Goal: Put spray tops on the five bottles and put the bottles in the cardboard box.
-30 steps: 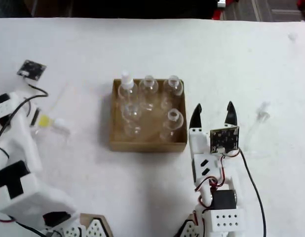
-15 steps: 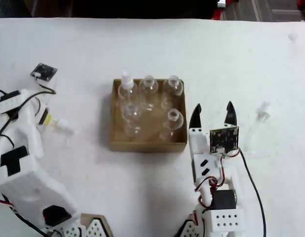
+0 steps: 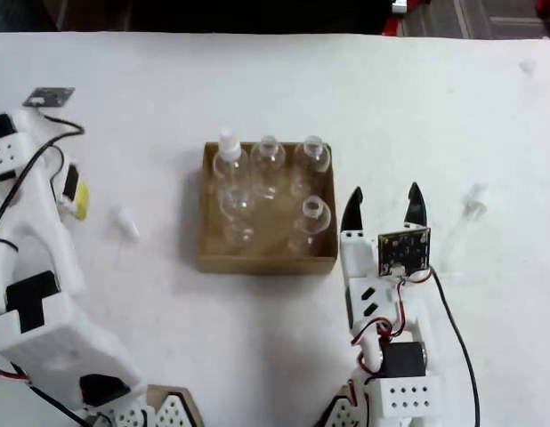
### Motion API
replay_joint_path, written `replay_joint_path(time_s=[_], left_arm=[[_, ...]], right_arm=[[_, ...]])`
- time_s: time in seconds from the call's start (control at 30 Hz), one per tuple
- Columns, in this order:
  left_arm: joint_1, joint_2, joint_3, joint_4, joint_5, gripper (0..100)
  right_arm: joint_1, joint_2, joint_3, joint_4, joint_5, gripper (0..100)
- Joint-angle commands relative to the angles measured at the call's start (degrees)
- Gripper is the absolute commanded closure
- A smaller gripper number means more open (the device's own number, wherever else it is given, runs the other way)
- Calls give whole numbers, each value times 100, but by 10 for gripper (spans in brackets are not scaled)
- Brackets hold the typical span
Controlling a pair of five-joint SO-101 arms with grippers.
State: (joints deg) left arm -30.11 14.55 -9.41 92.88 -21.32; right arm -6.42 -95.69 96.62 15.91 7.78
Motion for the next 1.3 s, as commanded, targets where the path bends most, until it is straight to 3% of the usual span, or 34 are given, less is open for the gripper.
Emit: replay_joint_path(time_s=[0.0, 0.3, 0.5, 0.63, 0.77, 0.87, 1.17, 1.27], left_arm=[[84, -382, -888, 835, 633, 976], [-119, -611, -1662, 967, 2004, 976], [48, -1402, -229, 879, 3007, 976], [75, -1464, 1029, 97, 3675, 976], [-75, -1473, 2180, -422, 4738, 976], [-462, -1490, 2163, -457, 5284, 945], [-699, -1464, 2145, -466, 5336, 918], [-673, -1464, 2163, -440, 5222, 847]], right_arm=[[-31, 13, 53, 22, 79, 728], [-31, 13, 53, 13, 79, 728], [-22, 13, 53, 4, 79, 728], [-22, 13, 53, 4, 79, 728], [-13, 13, 53, 4, 79, 728], [-22, 13, 53, 4, 79, 728], [-22, 13, 53, 4, 79, 728], [-22, 13, 53, 4, 79, 728]])
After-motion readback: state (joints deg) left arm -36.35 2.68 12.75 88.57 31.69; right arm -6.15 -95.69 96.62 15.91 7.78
